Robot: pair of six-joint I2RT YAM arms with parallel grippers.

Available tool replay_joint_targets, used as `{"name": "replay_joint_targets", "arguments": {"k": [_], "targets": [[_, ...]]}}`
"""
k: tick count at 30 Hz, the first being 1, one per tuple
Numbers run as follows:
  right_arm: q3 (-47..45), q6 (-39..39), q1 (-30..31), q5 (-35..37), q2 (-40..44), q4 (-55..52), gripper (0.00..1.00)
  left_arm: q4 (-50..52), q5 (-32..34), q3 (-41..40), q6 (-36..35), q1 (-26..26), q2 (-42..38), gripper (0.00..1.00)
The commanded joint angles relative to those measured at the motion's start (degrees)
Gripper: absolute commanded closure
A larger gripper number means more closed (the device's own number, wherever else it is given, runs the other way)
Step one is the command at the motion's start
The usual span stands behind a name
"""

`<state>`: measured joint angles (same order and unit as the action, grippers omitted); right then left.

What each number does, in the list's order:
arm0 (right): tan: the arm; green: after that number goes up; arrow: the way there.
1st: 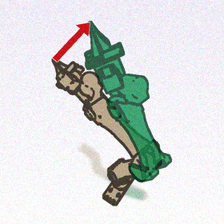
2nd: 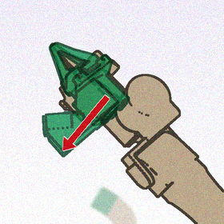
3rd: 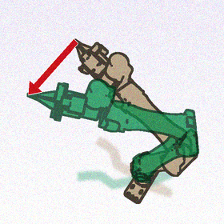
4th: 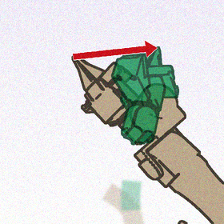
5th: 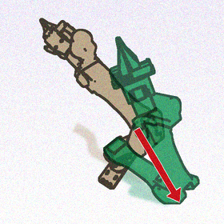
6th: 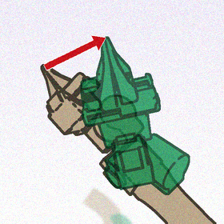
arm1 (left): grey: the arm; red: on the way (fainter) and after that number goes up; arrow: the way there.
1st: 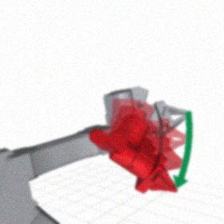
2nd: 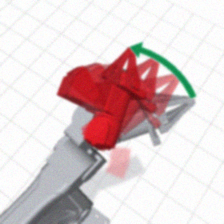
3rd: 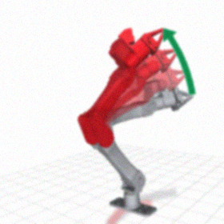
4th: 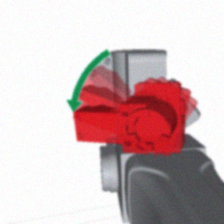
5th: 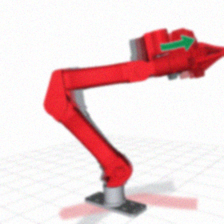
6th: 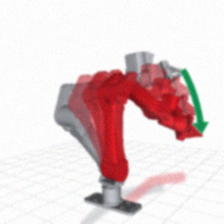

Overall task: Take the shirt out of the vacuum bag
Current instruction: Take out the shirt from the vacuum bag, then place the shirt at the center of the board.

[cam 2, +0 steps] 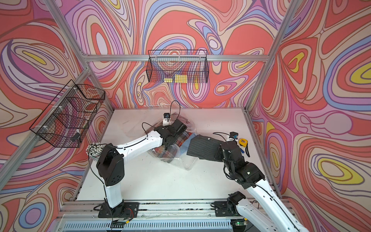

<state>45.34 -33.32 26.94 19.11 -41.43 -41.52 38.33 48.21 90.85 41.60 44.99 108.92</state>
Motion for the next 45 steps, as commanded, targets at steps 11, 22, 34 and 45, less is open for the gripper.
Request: {"name": "replay_joint_targets", "arguments": {"k": [11, 22, 34, 45], "targets": [[6.06, 2.88, -6.92, -1.58, -7.35, 6.71, 1.00, 0.98, 1.04, -0.63, -0.91, -0.78, -1.63, 1.00], [8.90, 5.50, -13.67, -6.73, -10.06, 7.48, 1.00, 0.91, 0.53, -1.66, -1.10, -3.33, -1.95, 1.00], [-13.86, -1.66, -13.67, -18.12, -6.22, 14.27, 1.00, 1.02, 0.65, -2.74, -1.42, -3.38, -2.24, 1.00], [-16.98, -3.09, -13.63, -19.39, -14.21, 16.56, 1.00, 1.12, 1.86, -3.16, -2.80, -3.36, -3.01, 1.00]]}}
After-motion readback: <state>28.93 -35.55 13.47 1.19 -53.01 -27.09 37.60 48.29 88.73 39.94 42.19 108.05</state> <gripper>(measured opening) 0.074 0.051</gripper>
